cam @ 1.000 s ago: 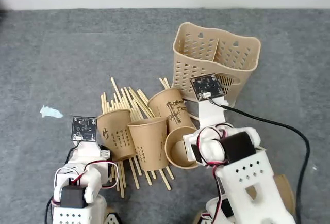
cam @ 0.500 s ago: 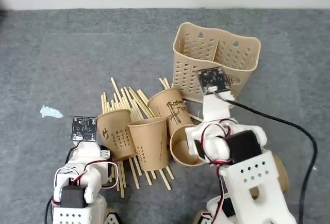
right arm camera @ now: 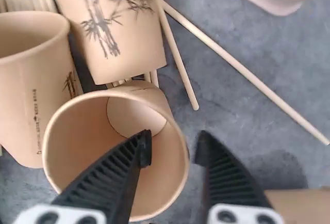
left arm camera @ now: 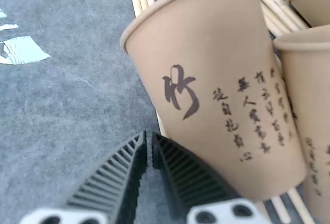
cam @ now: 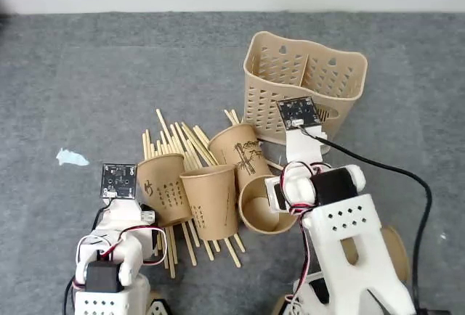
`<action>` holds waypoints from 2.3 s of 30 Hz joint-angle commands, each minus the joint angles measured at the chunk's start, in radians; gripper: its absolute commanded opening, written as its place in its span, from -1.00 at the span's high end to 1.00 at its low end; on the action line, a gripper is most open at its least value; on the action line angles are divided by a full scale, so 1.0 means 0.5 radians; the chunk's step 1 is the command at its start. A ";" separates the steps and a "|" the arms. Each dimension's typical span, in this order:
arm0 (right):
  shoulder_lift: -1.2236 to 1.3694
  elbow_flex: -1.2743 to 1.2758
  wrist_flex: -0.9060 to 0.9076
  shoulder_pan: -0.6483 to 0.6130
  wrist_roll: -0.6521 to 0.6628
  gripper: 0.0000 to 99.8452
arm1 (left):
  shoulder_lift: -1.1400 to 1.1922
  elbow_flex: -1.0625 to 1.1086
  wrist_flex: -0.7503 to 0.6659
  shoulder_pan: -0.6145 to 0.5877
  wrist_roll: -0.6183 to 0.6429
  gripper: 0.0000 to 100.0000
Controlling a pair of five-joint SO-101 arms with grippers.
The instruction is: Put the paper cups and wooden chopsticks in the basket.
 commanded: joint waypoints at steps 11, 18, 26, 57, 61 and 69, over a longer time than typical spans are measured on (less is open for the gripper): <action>0.005 -0.657 0.419 0.133 0.074 0.99 | -0.034 -0.017 -0.009 0.009 0.015 0.97; 0.014 -1.470 0.723 0.259 0.166 0.99 | -0.034 -0.017 -0.009 0.009 0.015 0.97; 0.026 -1.918 0.624 0.379 0.153 0.99 | -0.034 -0.017 -0.009 0.009 0.015 0.97; 0.824 -1.921 0.020 0.873 -0.025 0.73 | -0.034 -0.017 -0.009 0.009 0.015 0.97; 0.812 -2.084 0.130 0.873 -0.037 0.76 | -0.034 -0.017 -0.009 0.009 0.015 0.97; 0.836 -2.400 0.575 0.873 -0.046 0.78 | -0.034 -0.017 -0.009 0.009 0.015 0.97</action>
